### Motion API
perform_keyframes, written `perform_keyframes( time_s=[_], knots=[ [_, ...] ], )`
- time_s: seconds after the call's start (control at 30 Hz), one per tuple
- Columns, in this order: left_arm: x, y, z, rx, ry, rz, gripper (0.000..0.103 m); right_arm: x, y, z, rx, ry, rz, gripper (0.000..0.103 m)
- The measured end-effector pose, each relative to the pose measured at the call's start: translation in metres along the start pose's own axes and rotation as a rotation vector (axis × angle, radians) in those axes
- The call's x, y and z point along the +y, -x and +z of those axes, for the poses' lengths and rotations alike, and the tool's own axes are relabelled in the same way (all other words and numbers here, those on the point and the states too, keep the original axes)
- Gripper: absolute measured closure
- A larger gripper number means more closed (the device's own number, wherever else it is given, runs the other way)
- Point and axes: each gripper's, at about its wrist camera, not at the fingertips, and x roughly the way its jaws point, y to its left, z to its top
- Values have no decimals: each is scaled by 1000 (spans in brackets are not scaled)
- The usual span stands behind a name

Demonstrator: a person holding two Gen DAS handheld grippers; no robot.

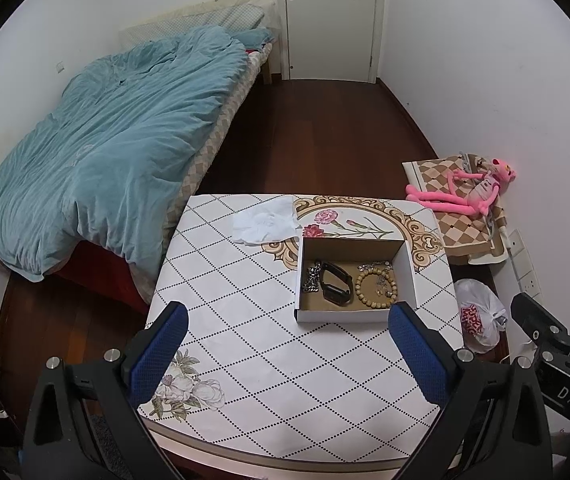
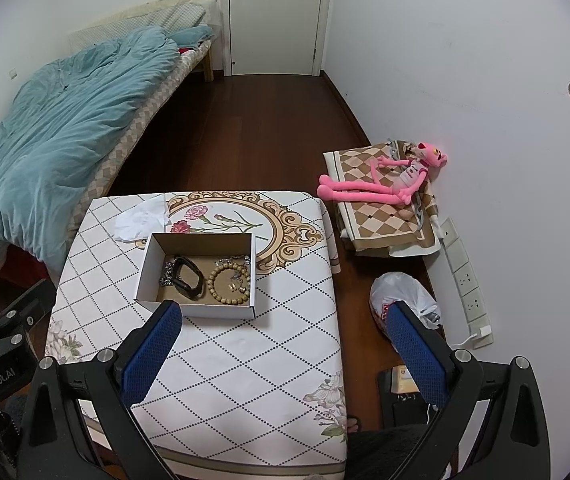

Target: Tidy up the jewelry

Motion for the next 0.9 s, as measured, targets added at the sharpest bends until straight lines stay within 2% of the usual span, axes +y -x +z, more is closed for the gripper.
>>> perform_keyframes(
  time_s=[0.9],
  knots=[
    [-1, 6, -8, -1, 5, -2, 1, 2, 3, -4, 4, 2, 4, 0]
  ],
)
